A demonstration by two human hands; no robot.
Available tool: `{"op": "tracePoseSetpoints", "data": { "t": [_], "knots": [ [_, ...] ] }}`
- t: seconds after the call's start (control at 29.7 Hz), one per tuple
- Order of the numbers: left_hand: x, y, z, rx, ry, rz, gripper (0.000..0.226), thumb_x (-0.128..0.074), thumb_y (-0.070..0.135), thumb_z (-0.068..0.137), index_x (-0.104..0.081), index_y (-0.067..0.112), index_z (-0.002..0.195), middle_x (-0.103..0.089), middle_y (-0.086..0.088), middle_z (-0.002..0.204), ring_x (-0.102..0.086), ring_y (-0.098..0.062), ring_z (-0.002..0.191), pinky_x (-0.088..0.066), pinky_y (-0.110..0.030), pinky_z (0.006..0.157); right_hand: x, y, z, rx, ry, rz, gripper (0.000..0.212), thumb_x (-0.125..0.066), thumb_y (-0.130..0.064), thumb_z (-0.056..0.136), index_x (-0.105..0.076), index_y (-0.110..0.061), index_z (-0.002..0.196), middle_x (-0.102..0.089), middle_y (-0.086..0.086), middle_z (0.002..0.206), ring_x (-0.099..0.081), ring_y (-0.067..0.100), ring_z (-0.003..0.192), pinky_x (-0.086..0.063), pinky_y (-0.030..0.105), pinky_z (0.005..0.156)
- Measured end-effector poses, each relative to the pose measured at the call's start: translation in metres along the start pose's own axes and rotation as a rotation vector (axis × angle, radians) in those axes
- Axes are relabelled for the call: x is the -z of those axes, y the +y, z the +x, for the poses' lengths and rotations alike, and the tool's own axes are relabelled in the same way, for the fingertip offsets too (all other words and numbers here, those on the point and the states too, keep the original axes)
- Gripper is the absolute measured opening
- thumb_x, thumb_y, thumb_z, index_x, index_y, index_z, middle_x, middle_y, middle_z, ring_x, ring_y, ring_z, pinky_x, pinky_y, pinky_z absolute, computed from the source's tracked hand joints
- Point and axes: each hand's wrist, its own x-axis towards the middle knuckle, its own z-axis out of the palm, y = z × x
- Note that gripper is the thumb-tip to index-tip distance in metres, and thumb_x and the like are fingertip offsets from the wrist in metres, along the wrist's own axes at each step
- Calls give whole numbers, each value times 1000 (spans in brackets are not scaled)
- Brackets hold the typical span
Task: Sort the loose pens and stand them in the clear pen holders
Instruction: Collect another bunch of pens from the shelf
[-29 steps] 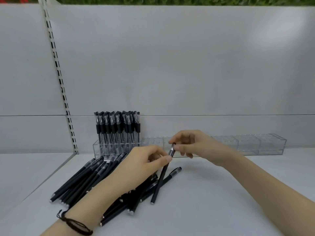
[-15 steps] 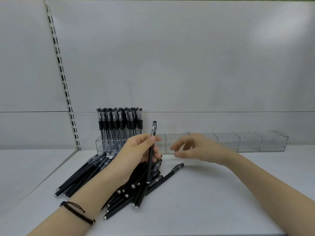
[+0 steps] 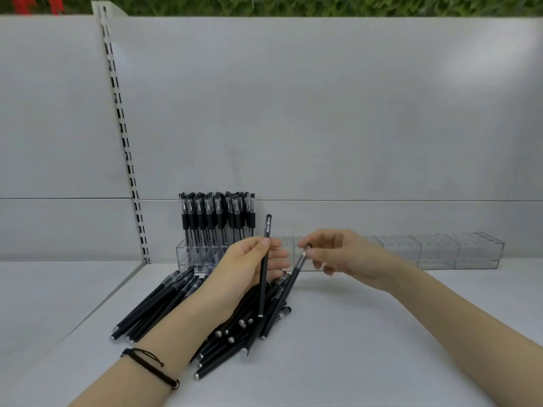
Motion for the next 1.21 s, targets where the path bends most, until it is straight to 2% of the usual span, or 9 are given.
{"op": "tracePoseSetpoints", "data": {
  "t": [0.13, 0.27, 0.44, 0.5, 0.57, 0.71, 0.81, 1.04, 1.21],
  "knots": [
    [-1, 5, -3, 28, -85, -15, 27, -39, 20, 104, -59, 3, 109, -73, -19, 98, -72, -30, 90, -60, -36, 78, -18, -18, 15, 34, 38, 144, 20, -66, -9, 89, -70, -14, 107, -64, -5, 78, -56, 10, 66, -42, 21, 56],
    [0, 9, -5, 67, -74, -147, 19, -40, 20, 104, -54, 7, 100, -69, -15, 78, -67, -23, 61, -58, -31, 56, -36, -25, 26, 46, 107, 188, 24, -67, -10, 88, -69, -10, 112, -62, 0, 81, -54, 8, 60, -40, 21, 52],
    [5, 9, -1, 127, -67, -255, 16, -39, 22, 104, -48, 11, 97, -44, 0, 61, -29, -7, 43, -26, -15, 35, -42, -17, 27, 28, 164, 210, 19, -69, -14, 88, -68, -10, 106, -66, 4, 85, -52, 8, 56, -38, 20, 48],
    [8, 12, 1, 110, -33, -302, 21, -39, 28, 103, -50, 11, 98, -38, 3, 58, -25, -4, 40, -21, -13, 32, -36, -15, 22, -42, 195, 106, 14, -71, -22, 87, -67, -11, 95, -68, 2, 80, -53, 8, 53, -37, 20, 45],
    [11, 18, 4, 83, 30, -363, 27, -39, 33, 102, -53, 10, 101, -33, 5, 55, -23, -3, 37, -18, -13, 31, -24, -13, 16, -151, 173, -159, 22, -70, -32, 87, -67, -11, 82, -68, -1, 74, -52, 6, 50, -36, 19, 43],
    [16, 29, 15, 65, 127, -431, 33, -41, 42, 100, -53, 12, 94, -30, 6, 53, -22, -2, 35, -15, -13, 31, -15, -9, 5, -387, -50, -604, 46, -61, -58, 85, -70, -15, 71, -69, -4, 65, -55, 7, 49, -36, 18, 45],
    [13, 29, 22, 73, 137, -436, 31, -43, 42, 99, -52, 12, 93, -30, 6, 52, -22, -2, 35, -16, -13, 30, -22, -9, 6, -383, -76, -768, 52, -61, -66, 80, -70, -15, 71, -67, 0, 68, -54, 14, 57, -36, 20, 47],
    [14, 15, 19, 39, 134, -362, 29, -47, 41, 97, -52, 13, 92, -31, 7, 52, -21, -3, 36, -15, -14, 32, -36, -7, 8, -367, -107, -642, 45, -75, -48, 78, -69, -5, 88, -64, 2, 66, -46, 12, 47, -34, 17, 39],
    [18, 14, 16, 54, 110, -341, 30, -50, 42, 95, -52, 13, 94, -30, 6, 54, -22, -4, 38, -17, -15, 31, -36, -4, 8, -365, -73, -601, 45, -71, -53, 79, -64, -8, 79, -65, 3, 64, -47, 15, 47, -35, 19, 42]
  ]
}}
